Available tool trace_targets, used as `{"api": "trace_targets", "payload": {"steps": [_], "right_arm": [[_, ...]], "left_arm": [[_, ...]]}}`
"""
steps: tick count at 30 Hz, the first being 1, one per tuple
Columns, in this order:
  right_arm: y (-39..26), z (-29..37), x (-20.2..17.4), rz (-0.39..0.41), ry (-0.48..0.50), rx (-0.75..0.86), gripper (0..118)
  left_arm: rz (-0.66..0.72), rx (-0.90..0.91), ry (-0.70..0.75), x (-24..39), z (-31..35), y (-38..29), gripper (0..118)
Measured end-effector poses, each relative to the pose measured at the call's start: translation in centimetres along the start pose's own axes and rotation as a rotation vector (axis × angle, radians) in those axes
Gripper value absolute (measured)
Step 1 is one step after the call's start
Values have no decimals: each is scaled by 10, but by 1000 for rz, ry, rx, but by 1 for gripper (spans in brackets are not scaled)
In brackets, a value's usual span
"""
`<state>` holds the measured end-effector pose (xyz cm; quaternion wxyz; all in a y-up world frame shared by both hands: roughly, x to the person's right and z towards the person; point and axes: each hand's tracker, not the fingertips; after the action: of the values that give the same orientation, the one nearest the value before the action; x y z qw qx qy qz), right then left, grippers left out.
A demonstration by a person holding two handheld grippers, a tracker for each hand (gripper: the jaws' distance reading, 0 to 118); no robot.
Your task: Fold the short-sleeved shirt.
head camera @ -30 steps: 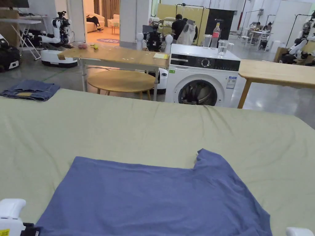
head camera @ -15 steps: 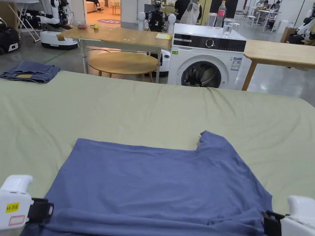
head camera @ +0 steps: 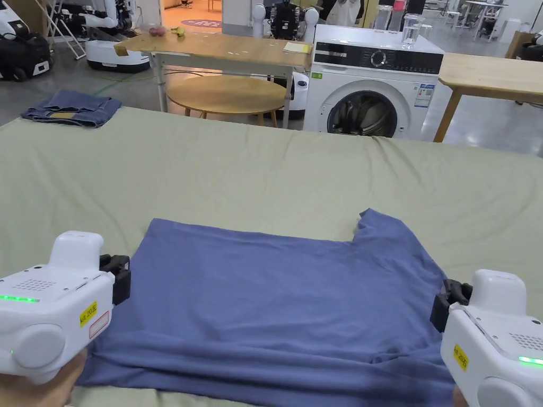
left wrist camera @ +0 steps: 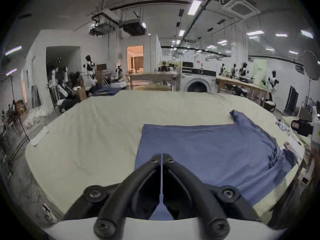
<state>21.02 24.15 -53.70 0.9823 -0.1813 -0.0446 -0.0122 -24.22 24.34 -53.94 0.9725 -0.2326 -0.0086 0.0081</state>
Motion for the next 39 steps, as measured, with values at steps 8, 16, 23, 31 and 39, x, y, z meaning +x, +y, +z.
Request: {"api": "trace_targets", "payload": {"steps": [8,16,23,31,39], "right_arm": [[-5,0,-1,3,22,-40,0],[-21,-7,2,18,34,-117,0],[-29,-4,14,24,30,-177,0],[-18,6,55,57,-19,-365,18],[-64,-5,89,80,0,-680,59]], "left_arm": [[30,-233,-15,-36,11,-7,0],[163,-527,-25,-75,-10,-35,56],[145,-643,64,-71,-44,-73,56],[84,-659,-31,-57,-39,-64,2],[85,-636,-43,-54,-28,-65,1]]}}
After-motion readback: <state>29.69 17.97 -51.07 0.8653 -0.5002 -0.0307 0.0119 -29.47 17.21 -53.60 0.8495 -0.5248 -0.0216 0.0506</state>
